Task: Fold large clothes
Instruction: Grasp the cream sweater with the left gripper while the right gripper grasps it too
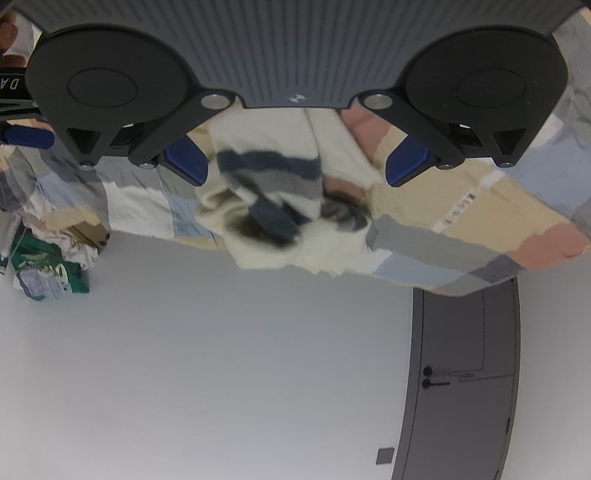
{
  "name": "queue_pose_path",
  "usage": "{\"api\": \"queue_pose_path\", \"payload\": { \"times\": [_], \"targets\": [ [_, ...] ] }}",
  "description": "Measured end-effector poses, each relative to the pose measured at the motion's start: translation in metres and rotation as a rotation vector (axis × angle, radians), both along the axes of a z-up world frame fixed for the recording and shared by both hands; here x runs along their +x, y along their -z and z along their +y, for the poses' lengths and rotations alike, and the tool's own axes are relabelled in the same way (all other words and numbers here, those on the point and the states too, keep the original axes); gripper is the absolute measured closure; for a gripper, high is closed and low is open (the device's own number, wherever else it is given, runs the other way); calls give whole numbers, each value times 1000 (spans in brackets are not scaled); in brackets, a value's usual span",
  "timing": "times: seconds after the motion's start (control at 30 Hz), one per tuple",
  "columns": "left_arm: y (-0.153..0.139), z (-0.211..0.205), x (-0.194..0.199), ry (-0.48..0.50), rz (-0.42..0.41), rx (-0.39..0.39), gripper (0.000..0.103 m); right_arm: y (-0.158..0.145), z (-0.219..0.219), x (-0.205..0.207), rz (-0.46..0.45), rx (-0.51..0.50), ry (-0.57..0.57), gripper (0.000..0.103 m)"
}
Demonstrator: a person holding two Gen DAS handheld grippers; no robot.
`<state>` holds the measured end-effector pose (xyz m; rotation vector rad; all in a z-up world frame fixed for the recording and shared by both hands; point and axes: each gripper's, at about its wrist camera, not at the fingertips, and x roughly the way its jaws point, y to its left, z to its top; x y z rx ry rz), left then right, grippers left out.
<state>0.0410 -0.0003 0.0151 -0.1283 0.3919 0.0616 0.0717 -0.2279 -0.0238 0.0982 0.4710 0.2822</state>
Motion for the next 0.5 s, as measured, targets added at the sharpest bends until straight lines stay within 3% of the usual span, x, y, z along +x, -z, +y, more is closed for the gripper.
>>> {"api": "queue_pose_path", "payload": {
  "times": [0.23,0.5],
  "targets": [
    [-12,17,46,5,57,-13,0,-18,-5,39,14,59,15,0],
    [24,29,111,15,155,-38,1,-5,5,117,84,116,-5,4]
  ]
}}
